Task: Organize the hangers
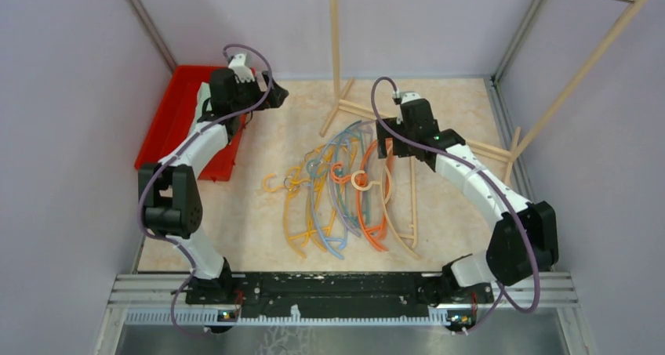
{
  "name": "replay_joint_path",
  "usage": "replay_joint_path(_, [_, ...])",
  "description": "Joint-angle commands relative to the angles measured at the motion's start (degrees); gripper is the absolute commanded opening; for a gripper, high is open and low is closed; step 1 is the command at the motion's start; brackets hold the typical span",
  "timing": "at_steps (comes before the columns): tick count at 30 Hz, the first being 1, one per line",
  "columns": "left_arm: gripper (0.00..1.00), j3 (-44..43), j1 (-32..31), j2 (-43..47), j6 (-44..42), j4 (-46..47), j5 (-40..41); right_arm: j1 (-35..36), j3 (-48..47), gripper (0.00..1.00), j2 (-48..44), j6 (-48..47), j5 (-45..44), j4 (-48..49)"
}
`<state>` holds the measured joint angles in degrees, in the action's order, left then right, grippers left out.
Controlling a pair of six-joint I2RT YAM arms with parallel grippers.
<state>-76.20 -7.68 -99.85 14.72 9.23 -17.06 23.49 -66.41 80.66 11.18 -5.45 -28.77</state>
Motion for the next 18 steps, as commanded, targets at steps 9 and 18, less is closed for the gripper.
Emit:
replay_joint_path(9, [1.0,2.3,-3.2,3.1,-3.9,-2.6,1.4,3.1,12.4,0.57,-9.8,-1.0,7.7,0.5])
replay_joint_path(18, [1.0,6.3,-3.3,3.6,-4.6,-3.2,0.4,10.1,15.9,0.5,-4.9,1.8,6.8,-0.9])
